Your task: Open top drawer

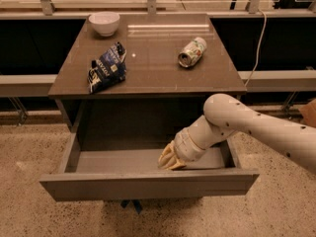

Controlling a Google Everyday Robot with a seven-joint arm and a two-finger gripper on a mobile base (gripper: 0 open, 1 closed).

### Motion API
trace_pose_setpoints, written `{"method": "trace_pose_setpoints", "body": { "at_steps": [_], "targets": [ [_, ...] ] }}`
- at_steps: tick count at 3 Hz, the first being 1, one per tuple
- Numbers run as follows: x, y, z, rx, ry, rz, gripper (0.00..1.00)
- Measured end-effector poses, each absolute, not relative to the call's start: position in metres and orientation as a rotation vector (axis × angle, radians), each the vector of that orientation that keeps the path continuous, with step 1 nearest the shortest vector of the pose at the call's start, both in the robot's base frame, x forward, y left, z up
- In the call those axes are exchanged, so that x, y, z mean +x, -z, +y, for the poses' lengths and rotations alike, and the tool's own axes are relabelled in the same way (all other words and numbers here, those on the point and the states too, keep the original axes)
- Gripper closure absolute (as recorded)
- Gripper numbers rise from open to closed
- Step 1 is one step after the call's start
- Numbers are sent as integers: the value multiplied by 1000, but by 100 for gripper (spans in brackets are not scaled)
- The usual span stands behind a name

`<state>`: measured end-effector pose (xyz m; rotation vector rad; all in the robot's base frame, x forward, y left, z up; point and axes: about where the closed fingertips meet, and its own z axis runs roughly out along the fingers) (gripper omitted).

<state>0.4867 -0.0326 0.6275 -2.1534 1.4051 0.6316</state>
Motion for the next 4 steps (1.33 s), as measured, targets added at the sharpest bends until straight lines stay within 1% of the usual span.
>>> {"method": "trace_pose_setpoints", "body": {
  "at_steps": [1,2,3,4],
  "targets": [
    [457,-634,-33,-2108,-666,1429,100],
    [457,-634,-33,-2108,-666,1429,100],
    [464,-646,-43,-2023,-606,1503,100],
    [487,-670,-62,-1888,-519,1594,100]
  ]
}}
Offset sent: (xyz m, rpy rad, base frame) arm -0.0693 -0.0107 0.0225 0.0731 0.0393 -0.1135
